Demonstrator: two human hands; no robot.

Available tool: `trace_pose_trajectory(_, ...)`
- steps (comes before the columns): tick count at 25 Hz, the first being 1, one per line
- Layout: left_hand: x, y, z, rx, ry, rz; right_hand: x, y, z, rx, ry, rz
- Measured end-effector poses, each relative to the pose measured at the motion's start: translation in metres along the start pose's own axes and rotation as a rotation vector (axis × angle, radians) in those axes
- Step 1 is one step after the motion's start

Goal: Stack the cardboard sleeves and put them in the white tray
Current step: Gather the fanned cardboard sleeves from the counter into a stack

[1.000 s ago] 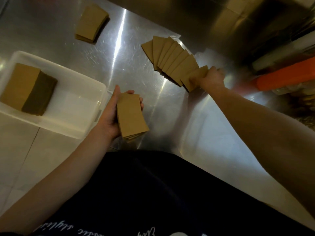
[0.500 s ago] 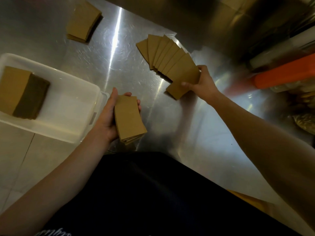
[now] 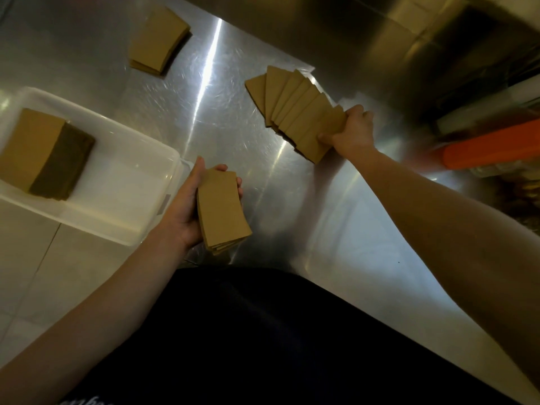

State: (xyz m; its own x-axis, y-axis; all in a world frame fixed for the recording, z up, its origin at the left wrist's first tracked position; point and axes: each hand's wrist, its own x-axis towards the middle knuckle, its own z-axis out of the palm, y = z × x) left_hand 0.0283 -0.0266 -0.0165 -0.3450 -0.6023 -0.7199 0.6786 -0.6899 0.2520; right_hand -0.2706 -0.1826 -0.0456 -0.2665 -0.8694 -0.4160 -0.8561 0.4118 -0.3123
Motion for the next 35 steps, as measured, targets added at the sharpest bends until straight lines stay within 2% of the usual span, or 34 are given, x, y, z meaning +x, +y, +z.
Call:
trace_pose_trajectory(3, 0.002, -0.002, 0.001, 0.018, 0.001, -0.02, -0.015, 0.012, 0.003, 0.178, 0.055, -0.051)
trace_pose_trajectory(5, 0.003, -0.003, 0.004, 0.032, -0.01, -0.027, -0.025, 0.015, 0.001, 0.304, -0.059, -0.095)
trace_pose_trajectory(7, 0.004, -0.004, 0.006, 0.037, -0.013, -0.033, -0.031, 0.013, -0.002, 0.327, -0.174, -0.145)
trace_pose_trajectory(10, 0.006, -0.005, 0.007, 0.047, -0.009, -0.034, -0.024, 0.002, -0.007, 0.351, -0.196, -0.153)
trace_pose_trajectory(13, 0.006, -0.003, 0.01, 0.043, -0.018, -0.03, -0.005, -0.011, -0.012, 0.321, -0.157, -0.115)
trace_pose_trajectory(18, 0.007, 0.0, 0.008, 0.026, -0.016, -0.001, 0.018, -0.018, -0.006, 0.071, -0.156, -0.08)
trace_pose_trajectory(21, 0.007, 0.0, 0.007, 0.014, 0.001, -0.006, 0.016, -0.014, -0.003, 0.013, -0.066, -0.032)
trace_pose_trajectory(24, 0.008, 0.0, 0.009, 0.025, -0.008, -0.015, 0.001, -0.004, -0.003, 0.211, -0.013, -0.023)
trace_pose_trajectory(28, 0.009, -0.002, 0.015, 0.053, -0.022, -0.019, -0.032, 0.009, -0.003, 0.53, -0.1, -0.025)
trace_pose_trajectory(35, 0.006, -0.008, 0.015, 0.06, -0.067, -0.027, -0.087, 0.017, -0.019, 0.669, -0.182, -0.079)
